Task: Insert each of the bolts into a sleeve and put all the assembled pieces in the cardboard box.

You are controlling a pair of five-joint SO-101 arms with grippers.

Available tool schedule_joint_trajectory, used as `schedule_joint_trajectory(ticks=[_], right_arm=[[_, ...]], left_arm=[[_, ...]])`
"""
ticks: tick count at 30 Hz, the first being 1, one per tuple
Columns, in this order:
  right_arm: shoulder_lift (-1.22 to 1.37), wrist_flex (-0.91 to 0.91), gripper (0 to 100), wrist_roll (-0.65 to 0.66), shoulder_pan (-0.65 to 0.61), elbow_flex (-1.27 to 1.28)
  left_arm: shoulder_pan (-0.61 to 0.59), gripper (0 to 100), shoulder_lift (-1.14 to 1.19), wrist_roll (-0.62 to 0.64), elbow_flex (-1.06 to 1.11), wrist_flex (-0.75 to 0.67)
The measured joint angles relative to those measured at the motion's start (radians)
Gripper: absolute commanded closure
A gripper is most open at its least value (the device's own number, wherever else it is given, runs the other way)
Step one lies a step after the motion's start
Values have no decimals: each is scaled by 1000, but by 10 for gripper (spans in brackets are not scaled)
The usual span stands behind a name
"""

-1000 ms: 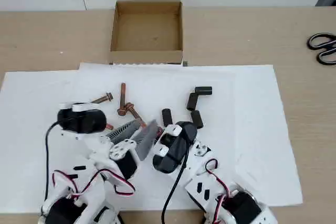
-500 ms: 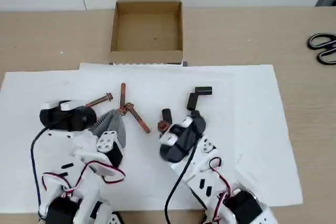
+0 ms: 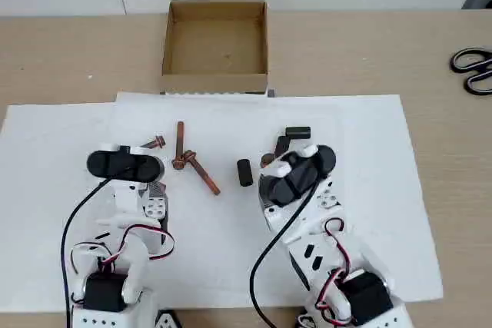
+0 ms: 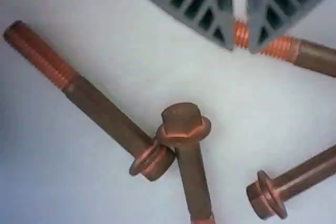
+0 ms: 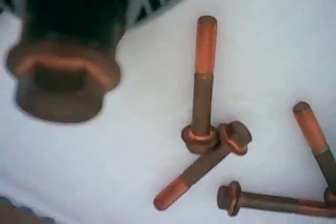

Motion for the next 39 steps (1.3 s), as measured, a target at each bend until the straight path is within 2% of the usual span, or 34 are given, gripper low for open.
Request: schedule_joint_trajectory(ticks=[15, 19, 24, 29, 39], right_arm=[[1094, -46, 995, 6, 84, -885], [1341, -61, 995, 87, 84, -1103], [1591, -175, 995, 221, 84, -1313], [1820, -269, 995, 364, 84, -1456], [2180, -470, 993, 582, 100, -1660]], left_arm=[[-2, 994, 2, -2, 95, -51], [-2, 994, 2, -2, 97, -71], [-15, 994, 2, -8, 107, -100], [-68, 994, 2, 14, 109, -106], [-69, 994, 2, 17, 110, -106]])
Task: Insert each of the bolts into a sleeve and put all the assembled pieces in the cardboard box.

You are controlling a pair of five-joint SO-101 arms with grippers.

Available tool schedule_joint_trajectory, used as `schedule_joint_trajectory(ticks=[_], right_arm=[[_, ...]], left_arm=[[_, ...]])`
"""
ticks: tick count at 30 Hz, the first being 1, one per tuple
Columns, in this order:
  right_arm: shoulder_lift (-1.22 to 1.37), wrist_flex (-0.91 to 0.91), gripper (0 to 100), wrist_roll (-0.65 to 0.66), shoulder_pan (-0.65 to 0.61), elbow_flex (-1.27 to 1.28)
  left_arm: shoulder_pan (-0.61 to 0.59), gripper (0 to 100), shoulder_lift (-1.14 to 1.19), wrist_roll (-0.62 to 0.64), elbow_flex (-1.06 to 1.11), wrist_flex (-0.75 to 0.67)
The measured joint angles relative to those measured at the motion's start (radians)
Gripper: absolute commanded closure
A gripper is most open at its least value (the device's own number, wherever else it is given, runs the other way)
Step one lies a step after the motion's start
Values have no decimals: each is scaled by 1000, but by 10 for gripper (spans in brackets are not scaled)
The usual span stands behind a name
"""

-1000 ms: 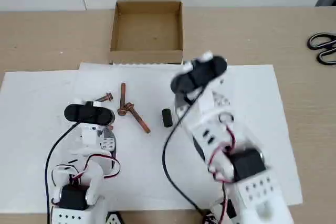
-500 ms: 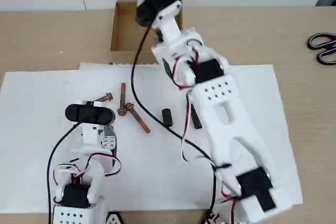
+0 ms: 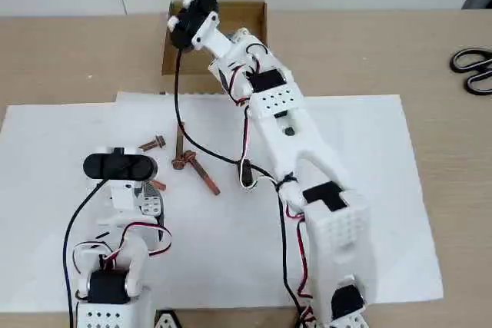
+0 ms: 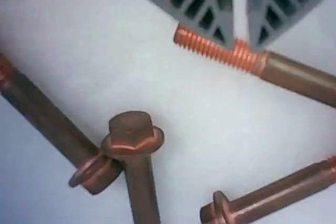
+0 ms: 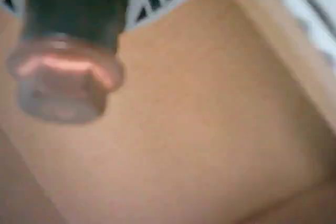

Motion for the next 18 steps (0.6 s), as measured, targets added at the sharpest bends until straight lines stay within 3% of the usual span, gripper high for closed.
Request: schedule_joint_trajectory(ticks=[5, 10, 18], right_arm=[[123, -69, 973, 92, 37, -66], [141, -61, 848, 104, 43, -71], [138, 35, 848, 104, 43, -103]], left_arm=[[0, 994, 0, 0, 0, 0], [0, 994, 0, 0, 0, 0], [0, 994, 0, 0, 0, 0]])
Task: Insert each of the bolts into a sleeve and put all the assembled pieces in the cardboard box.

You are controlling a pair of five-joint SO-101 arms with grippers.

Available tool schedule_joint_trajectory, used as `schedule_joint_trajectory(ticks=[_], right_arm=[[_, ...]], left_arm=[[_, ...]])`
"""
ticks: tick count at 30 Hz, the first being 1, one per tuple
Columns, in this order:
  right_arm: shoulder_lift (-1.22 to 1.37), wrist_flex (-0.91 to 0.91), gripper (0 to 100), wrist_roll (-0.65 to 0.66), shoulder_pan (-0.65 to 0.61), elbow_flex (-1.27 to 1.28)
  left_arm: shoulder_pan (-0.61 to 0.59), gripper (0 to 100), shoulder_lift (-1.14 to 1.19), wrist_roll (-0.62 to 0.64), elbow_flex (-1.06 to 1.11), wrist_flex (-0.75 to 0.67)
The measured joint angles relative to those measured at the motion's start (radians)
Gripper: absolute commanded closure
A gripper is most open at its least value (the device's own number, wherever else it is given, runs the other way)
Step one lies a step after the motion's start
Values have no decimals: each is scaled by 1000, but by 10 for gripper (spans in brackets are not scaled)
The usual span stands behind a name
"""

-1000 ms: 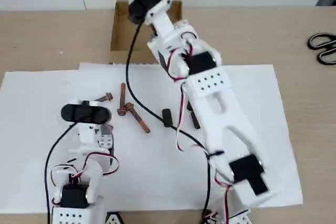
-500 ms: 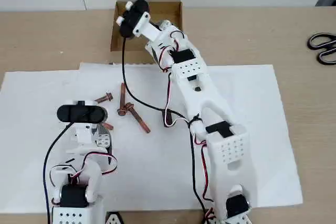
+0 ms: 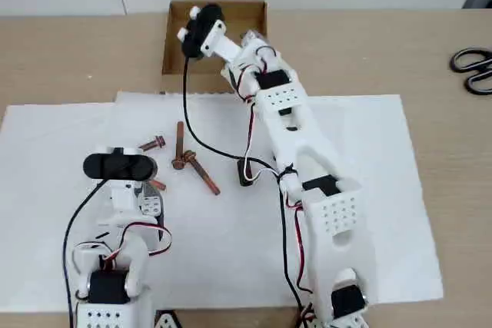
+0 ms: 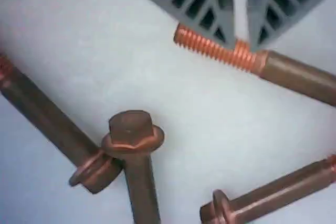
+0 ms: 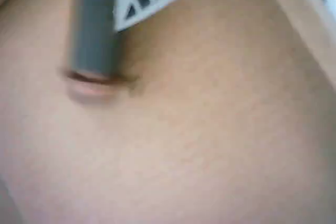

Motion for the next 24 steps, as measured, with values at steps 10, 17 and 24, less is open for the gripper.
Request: schedule_joint_trajectory(ticks=[10, 17, 24], right_arm=[[-190, 347, 848, -110, -5, 0], [-356, 712, 894, -342, -5, -5], [-460, 937, 947, -554, -5, -5]], left_arm=[[0, 994, 0, 0, 0, 0], [0, 994, 0, 0, 0, -2], [0, 994, 0, 0, 0, -2]])
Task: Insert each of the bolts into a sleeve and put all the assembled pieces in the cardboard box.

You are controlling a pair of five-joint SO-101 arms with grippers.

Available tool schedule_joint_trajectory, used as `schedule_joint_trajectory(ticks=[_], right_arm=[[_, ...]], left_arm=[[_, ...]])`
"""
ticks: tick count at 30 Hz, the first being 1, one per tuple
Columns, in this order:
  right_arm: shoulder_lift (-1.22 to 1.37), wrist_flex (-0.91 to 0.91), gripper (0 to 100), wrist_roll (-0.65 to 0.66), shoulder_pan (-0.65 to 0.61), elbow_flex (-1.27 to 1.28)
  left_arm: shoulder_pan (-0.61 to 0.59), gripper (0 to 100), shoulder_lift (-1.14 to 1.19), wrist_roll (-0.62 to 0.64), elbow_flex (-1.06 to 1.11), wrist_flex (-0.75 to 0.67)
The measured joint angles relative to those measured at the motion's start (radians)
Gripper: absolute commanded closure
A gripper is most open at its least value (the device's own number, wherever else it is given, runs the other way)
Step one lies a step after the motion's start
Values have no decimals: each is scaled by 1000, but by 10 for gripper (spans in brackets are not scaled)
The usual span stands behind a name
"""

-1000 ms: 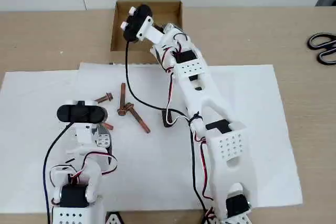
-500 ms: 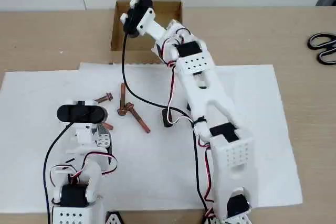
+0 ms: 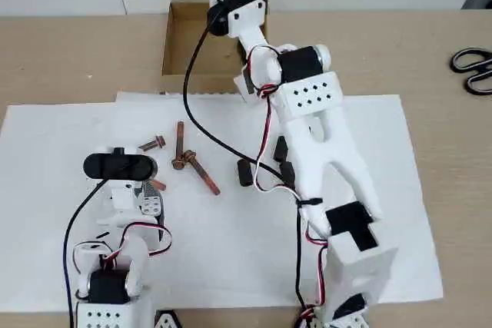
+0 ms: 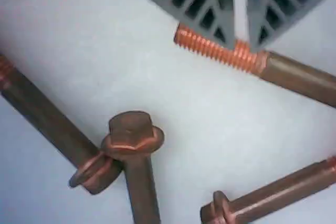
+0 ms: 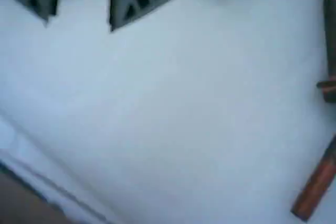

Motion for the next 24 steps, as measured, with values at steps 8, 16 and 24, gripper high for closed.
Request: schedule_joint_trajectory(ticks=[8, 16, 24], right_arm=[[-51, 239, 947, -270, -34, 0], [-54, 259, 880, -382, -143, 38], [17, 259, 824, -442, -149, 186]], left_arm=[[0, 994, 0, 0, 0, 0], [0, 994, 0, 0, 0, 0], [0, 994, 0, 0, 0, 0]])
